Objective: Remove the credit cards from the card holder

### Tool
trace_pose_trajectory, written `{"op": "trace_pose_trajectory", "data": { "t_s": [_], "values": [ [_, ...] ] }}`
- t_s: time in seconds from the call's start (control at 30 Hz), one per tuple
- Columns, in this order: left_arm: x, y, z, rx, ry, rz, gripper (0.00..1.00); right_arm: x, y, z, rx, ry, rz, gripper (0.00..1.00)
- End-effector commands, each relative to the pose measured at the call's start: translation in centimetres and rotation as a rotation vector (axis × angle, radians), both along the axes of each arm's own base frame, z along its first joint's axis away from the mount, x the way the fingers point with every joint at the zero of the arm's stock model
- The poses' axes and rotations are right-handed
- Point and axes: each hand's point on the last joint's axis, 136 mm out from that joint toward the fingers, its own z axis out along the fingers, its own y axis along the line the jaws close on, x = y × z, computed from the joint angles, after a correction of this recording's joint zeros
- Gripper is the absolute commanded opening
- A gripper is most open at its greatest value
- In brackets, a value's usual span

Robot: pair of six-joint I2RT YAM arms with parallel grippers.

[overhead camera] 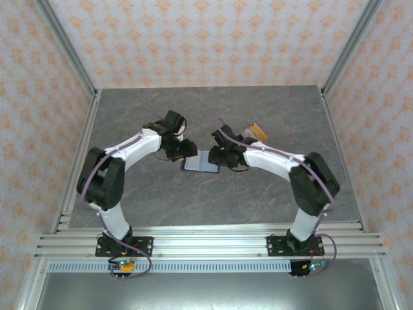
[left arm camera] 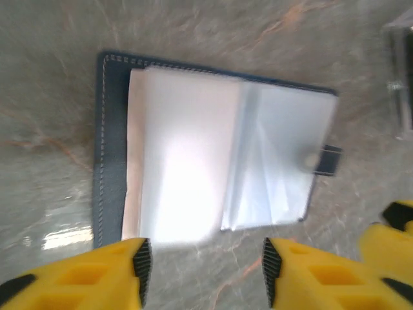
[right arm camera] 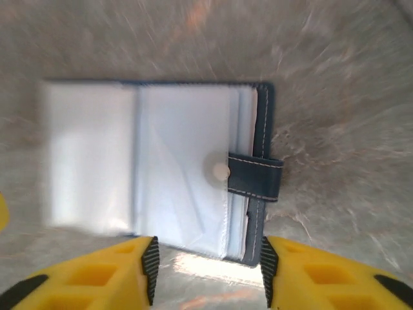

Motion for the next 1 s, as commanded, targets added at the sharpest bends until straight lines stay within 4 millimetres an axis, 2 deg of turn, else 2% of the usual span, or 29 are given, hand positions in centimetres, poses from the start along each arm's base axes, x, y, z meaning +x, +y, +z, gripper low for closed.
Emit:
{"op": "trace_pose_trajectory", "data": {
  "t_s": [0.0,0.17,0.27,0.33,0.43,0.57,0.67,0.77,0.83,0.97],
  "values": [
    [-0.4,4.2,2.8,0.111,-0.076,0.083,0.63,0.9,-4.5,5.1,-0.118,-0.177,-0.096,0.61],
    [-0.6,11.1,6.1,0.287,-0.198,0.236,0.83,1.9,-12.3,11.6,-0.331,-0.436,-0.262,0.84],
    [-1.1,15.2,7.8,0.391,-0.268,0.352,0.95,2.0,-16.8,14.5,-0.411,-0.548,-0.38,0.99],
    [-1.4,17.7,8.9,0.446,-0.326,0.446,0.98,1.8,-19.7,15.5,-0.449,-0.602,-0.458,0.99],
    [-2.0,20.7,9.9,0.543,-0.427,0.564,1.0,1.4,-24.3,15.6,-0.524,-0.656,-0.609,0.99],
    [-2.6,23.5,10.1,0.631,-0.53,0.675,1.0,1.4,-28.5,13.0,-0.606,-0.694,-0.718,0.99],
    [-3.0,25.3,10.1,0.748,-0.579,0.707,1.0,1.3,-30.6,10.4,-0.603,-0.693,-0.76,0.99],
    [-2.8,26.3,9.4,0.861,-0.599,0.672,1.0,1.3,-31.6,7.9,-0.616,-0.678,-0.758,0.99],
    [-2.3,26.3,8.7,0.888,-0.622,0.645,1.0,1.7,-31.6,6.1,-0.619,-0.635,-0.726,0.99],
    [-1.1,25.4,6.8,0.849,-0.691,0.584,1.0,2.7,-31.0,4.1,-0.623,-0.641,-0.674,0.99]
  ]
}}
